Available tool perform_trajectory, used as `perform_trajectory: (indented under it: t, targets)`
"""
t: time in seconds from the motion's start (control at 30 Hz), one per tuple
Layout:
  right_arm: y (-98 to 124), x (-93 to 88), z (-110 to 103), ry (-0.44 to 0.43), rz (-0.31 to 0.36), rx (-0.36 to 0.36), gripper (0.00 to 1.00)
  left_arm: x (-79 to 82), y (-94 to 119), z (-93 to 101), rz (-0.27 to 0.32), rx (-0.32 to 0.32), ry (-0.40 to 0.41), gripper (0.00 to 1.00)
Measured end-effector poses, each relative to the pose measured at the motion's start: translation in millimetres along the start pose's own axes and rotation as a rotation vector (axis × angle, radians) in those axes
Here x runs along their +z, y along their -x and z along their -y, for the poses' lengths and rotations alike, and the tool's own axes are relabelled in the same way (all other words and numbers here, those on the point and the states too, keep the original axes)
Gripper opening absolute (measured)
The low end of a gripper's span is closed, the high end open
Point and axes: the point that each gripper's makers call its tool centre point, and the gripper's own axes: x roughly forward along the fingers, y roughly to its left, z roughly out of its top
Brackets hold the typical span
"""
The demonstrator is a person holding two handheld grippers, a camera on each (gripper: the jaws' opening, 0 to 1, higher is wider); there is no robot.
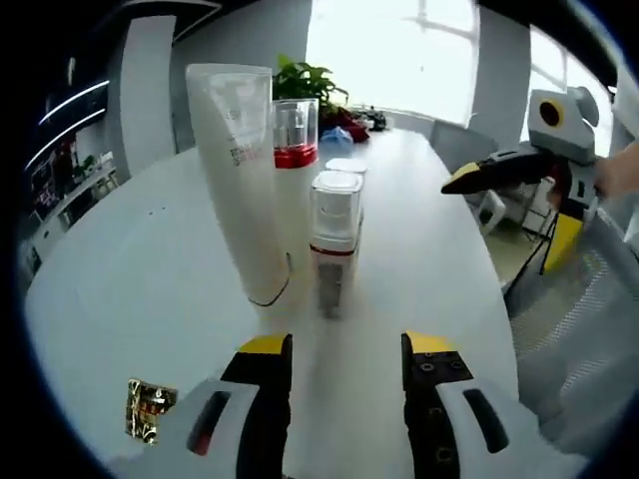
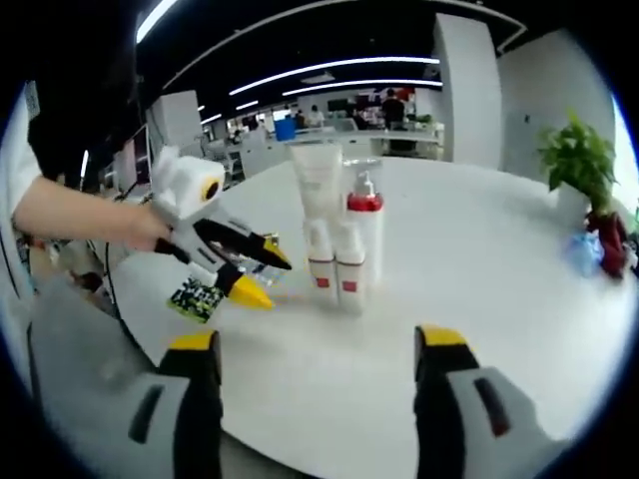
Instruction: Arrange the skincare products in the storage area until every visible bottle or jar stands upright without overlapping.
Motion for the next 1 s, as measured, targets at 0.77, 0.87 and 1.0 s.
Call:
perform_trajectory:
  t: [0.77,0.87,1.0]
  targets:
    - [7,12.3,-23,0.025,0.033,0.051,0.85,-35.8,92,17.8,0.032,0.177,0.281,0.72]
    - [9,11.2,-24,0.023,0.035,0.052,0.86,-41.3,102,22.5,0.041,0.193,0.297,0.73]
    - [12,10.0,-28,0.019,0.039,0.056,0.87,-50.9,117,29.3,0.050,0.223,0.332,0.75]
